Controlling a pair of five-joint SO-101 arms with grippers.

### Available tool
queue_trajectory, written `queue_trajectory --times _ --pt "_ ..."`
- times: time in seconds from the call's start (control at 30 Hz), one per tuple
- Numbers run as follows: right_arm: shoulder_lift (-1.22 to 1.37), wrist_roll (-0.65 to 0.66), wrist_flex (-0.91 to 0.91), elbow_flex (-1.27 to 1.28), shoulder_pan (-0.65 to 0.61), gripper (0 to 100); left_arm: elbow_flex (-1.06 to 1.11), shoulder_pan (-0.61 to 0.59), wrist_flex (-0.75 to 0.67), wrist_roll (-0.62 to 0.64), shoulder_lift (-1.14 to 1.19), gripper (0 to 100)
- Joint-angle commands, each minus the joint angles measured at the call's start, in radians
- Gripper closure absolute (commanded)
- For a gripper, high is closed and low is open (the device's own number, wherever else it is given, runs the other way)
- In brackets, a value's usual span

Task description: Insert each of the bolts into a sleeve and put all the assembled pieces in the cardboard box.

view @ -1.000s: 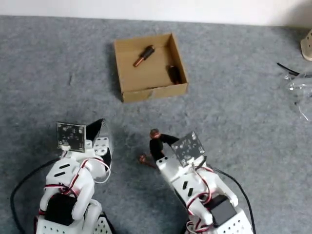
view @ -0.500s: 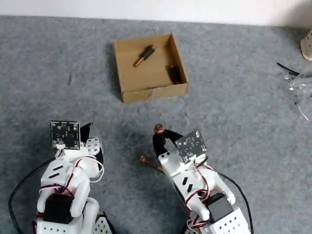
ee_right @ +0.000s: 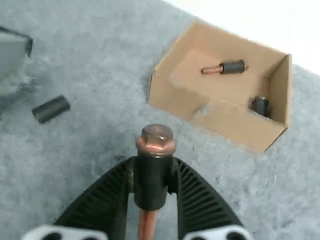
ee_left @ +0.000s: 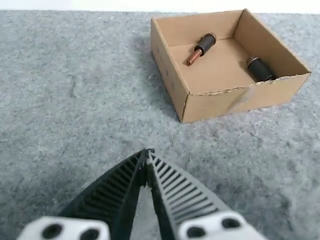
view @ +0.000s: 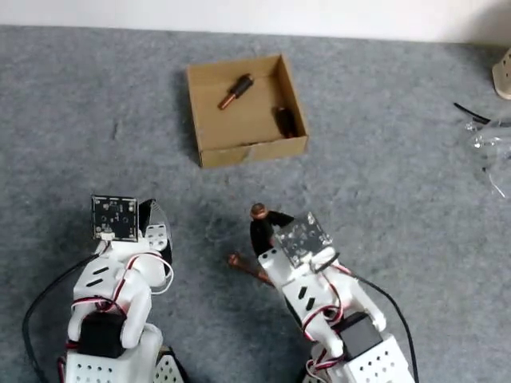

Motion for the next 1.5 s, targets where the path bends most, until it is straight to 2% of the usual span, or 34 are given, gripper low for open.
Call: queue_trajectory --times 0.0,0.4,0.77,1.07,1.47 --pt "0.254 0.018 -0.105 -0.236 0.059 99.4 -0.007 -0.007 -0.021 -0.008 -0.008 99" --pt "1.253 0.017 -0.140 -1.072 0.196 99.4 0.005 -0.004 -0.038 -0.009 -0.008 99" --pt "1.882 0.018 -0.139 -1.633 0.320 99.4 0.024 -0.002 -0.072 -0.009 -0.008 99" --pt "2.184 0.020 -0.139 -1.865 0.329 99.0 0.027 -0.001 -0.072 -0.009 -0.008 99" --pt "2.275 0.020 -0.139 -1.926 0.331 98.8 0.027 -0.001 -0.074 -0.009 -0.008 99"
